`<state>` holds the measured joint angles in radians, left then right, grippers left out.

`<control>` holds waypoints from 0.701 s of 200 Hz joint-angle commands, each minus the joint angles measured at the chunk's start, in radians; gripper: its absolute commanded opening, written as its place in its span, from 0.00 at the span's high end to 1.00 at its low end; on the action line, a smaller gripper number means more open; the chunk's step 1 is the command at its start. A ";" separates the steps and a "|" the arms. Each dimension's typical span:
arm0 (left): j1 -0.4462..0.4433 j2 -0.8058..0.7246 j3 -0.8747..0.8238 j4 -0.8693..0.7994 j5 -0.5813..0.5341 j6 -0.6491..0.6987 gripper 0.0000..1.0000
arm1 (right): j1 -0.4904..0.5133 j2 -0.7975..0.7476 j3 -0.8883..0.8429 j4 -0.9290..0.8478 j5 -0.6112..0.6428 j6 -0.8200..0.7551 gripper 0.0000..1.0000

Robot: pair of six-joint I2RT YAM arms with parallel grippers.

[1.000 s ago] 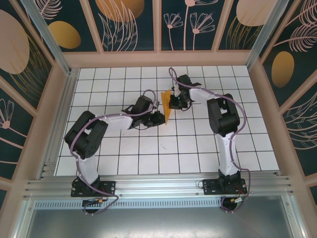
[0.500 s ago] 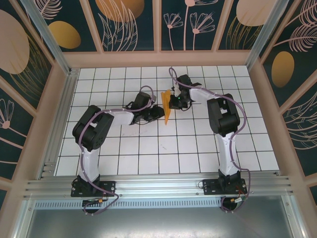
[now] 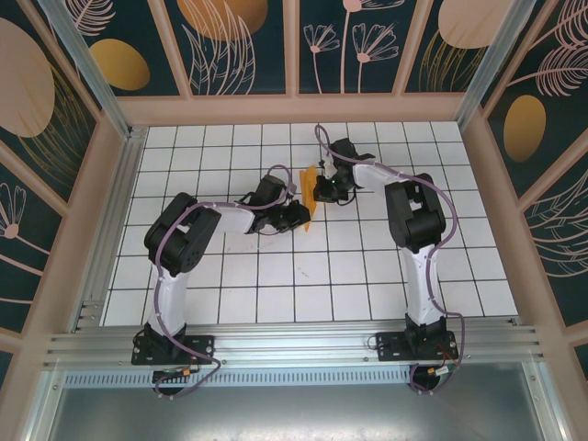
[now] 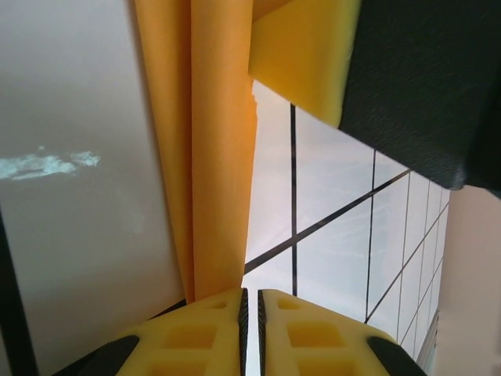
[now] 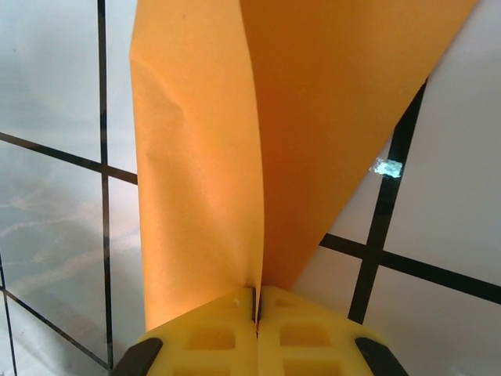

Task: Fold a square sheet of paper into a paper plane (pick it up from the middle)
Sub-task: Fold the wing for the fifth time at the center of the table.

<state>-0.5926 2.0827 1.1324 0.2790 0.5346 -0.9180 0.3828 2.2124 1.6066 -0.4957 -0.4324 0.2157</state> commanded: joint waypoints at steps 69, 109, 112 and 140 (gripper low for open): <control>-0.015 0.047 0.071 -0.208 -0.132 0.054 0.91 | -0.049 -0.190 -0.270 0.369 -0.097 0.209 0.63; -0.026 0.062 0.110 -0.279 -0.161 0.063 0.91 | -0.049 -0.284 -0.456 0.625 -0.089 0.343 0.62; -0.026 0.063 0.111 -0.283 -0.164 0.061 0.91 | -0.049 -0.290 -0.469 0.643 -0.087 0.354 0.62; -0.027 0.068 0.133 -0.335 -0.199 0.048 0.92 | -0.048 -0.326 -0.561 0.776 -0.077 0.424 0.58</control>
<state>-0.6167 2.1052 1.2461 0.0662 0.4114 -0.8806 0.3336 1.9419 1.1088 0.0826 -0.5167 0.5442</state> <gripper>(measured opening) 0.088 0.408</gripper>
